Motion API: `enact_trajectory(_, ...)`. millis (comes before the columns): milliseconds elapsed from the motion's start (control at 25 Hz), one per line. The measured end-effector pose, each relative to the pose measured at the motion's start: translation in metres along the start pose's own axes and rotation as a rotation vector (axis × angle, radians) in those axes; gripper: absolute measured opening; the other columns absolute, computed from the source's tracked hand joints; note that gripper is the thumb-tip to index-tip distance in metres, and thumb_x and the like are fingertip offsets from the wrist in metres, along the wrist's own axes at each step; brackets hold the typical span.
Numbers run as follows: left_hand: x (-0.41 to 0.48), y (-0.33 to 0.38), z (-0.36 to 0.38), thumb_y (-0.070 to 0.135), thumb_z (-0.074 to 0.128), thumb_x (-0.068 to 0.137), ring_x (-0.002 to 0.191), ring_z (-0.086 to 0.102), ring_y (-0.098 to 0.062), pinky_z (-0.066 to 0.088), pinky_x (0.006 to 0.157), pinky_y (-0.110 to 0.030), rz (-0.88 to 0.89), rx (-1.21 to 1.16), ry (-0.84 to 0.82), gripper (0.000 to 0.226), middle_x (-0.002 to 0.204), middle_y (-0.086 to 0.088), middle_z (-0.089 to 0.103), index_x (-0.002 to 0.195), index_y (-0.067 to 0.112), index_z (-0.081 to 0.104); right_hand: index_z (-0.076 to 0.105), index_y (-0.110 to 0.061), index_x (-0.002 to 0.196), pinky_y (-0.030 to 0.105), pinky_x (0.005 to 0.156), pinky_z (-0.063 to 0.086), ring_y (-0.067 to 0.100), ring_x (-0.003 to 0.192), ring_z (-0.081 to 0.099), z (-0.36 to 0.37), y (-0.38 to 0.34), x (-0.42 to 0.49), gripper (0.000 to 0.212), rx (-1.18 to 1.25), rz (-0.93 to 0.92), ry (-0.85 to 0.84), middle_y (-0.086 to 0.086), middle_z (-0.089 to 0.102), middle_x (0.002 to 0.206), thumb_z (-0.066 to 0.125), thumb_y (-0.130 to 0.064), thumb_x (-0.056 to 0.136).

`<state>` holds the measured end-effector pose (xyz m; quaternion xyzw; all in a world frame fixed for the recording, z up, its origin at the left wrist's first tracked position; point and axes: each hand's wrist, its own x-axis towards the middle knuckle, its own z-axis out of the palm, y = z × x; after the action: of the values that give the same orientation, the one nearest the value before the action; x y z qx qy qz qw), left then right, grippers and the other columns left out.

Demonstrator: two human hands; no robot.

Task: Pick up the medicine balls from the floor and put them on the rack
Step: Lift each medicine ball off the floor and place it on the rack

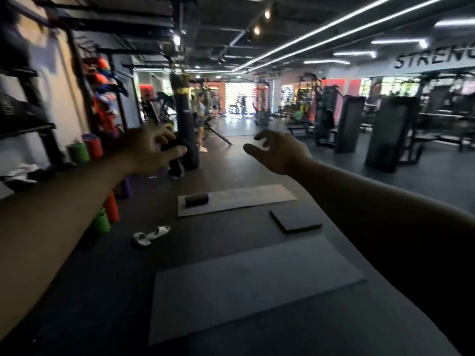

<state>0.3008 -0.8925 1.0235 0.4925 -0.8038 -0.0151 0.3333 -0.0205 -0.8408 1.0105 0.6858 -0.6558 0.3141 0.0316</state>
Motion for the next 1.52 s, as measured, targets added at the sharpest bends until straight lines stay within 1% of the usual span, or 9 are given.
enact_trajectory(120, 0.007, 0.060, 0.061, 0.067, 0.078, 0.079, 0.099, 0.071, -0.030, 0.056, 0.089, -0.042, 0.021, -0.082, -0.075, 0.043, 0.099, 0.004, 0.072, 0.107, 0.035, 0.072, 0.058, -0.029, 0.137, 0.045, 0.097, 0.051, 0.026, 0.119, 0.062, -0.033, 0.067, -0.036, 0.070, -0.051, 0.068, -0.027, 0.004, 0.067, 0.132, 0.050, -0.078, 0.089)
enact_trajectory(240, 0.009, 0.111, 0.109, 0.087, 0.060, 0.064, 0.102, 0.069, -0.026, 0.055, 0.094, -0.042, 0.055, -0.100, -0.138, 0.078, 0.109, 0.003, 0.073, 0.118, 0.032, 0.073, 0.057, -0.030, 0.138, 0.046, 0.100, 0.049, 0.027, 0.121, 0.061, -0.048, 0.123, -0.064, 0.071, -0.073, 0.166, -0.043, 0.005, 0.065, 0.136, 0.049, -0.079, 0.087)
enact_trajectory(360, 0.008, 0.155, 0.165, 0.092, 0.056, 0.059, 0.112, 0.067, -0.031, 0.054, 0.101, -0.049, 0.099, -0.098, -0.243, 0.096, 0.123, -0.003, 0.071, 0.128, 0.027, 0.070, 0.057, -0.033, 0.138, 0.048, 0.101, 0.048, 0.027, 0.122, 0.061, -0.046, 0.182, -0.094, 0.074, -0.051, 0.309, -0.038, 0.004, 0.066, 0.135, 0.049, -0.082, 0.083)
enact_trajectory(560, 0.017, 0.203, 0.290, 0.078, 0.062, 0.072, 0.125, 0.061, -0.038, 0.049, 0.107, -0.048, 0.243, -0.083, -0.422, 0.084, 0.137, -0.013, 0.066, 0.134, 0.020, 0.068, 0.055, -0.035, 0.138, 0.053, 0.104, 0.040, 0.030, 0.126, 0.057, -0.010, 0.280, -0.142, 0.079, -0.146, 0.542, -0.116, 0.002, 0.064, 0.137, 0.044, -0.087, 0.079)
enact_trajectory(800, 0.036, 0.218, 0.446, 0.085, 0.056, 0.070, 0.127, 0.060, -0.037, 0.047, 0.107, -0.048, 0.267, -0.176, -0.632, 0.095, 0.141, -0.012, 0.065, 0.139, 0.020, 0.064, 0.052, -0.034, 0.141, 0.055, 0.102, 0.039, 0.031, 0.129, 0.054, 0.055, 0.382, -0.167, 0.086, -0.199, 0.733, -0.231, 0.001, 0.061, 0.140, 0.042, -0.089, 0.076)
enact_trajectory(1040, 0.012, 0.217, 0.571, 0.097, 0.036, 0.069, 0.130, 0.059, -0.032, 0.044, 0.111, -0.052, 0.301, -0.032, -0.803, 0.101, 0.143, -0.002, 0.062, 0.143, 0.033, 0.058, 0.049, -0.034, 0.142, 0.058, 0.101, 0.044, 0.036, 0.131, 0.051, 0.140, 0.465, -0.202, 0.089, -0.140, 0.852, -0.331, 0.006, 0.056, 0.143, 0.042, -0.092, 0.075)
enact_trajectory(1200, -0.026, 0.214, 0.661, 0.093, 0.045, 0.081, 0.137, 0.054, -0.032, 0.041, 0.113, -0.052, 0.308, -0.009, -0.904, 0.091, 0.152, -0.003, 0.057, 0.149, 0.033, 0.054, 0.046, -0.037, 0.145, 0.061, 0.103, 0.041, 0.037, 0.135, 0.046, 0.205, 0.522, -0.241, 0.088, -0.112, 0.888, -0.428, 0.006, 0.052, 0.147, 0.041, -0.093, 0.077)
enact_trajectory(1320, -0.054, 0.210, 0.733, 0.093, 0.046, 0.080, 0.144, 0.047, -0.031, 0.040, 0.115, -0.054, 0.235, -0.017, -0.966, 0.093, 0.160, -0.001, 0.047, 0.153, 0.037, 0.048, 0.047, -0.037, 0.143, 0.060, 0.103, 0.041, 0.035, 0.134, 0.046, 0.256, 0.577, -0.272, 0.083, -0.104, 0.892, -0.457, 0.004, 0.053, 0.145, 0.043, -0.090, 0.079)
enact_trajectory(1520, -0.120, 0.179, 0.867, 0.100, 0.038, 0.068, 0.146, 0.045, -0.026, 0.044, 0.110, -0.052, -0.043, -0.062, -1.011, 0.105, 0.159, 0.005, 0.045, 0.154, 0.039, 0.046, 0.046, -0.036, 0.145, 0.059, 0.102, 0.041, 0.034, 0.134, 0.045, 0.367, 0.678, -0.333, 0.082, -0.066, 0.904, -0.589, 0.004, 0.051, 0.146, 0.045, -0.087, 0.081)
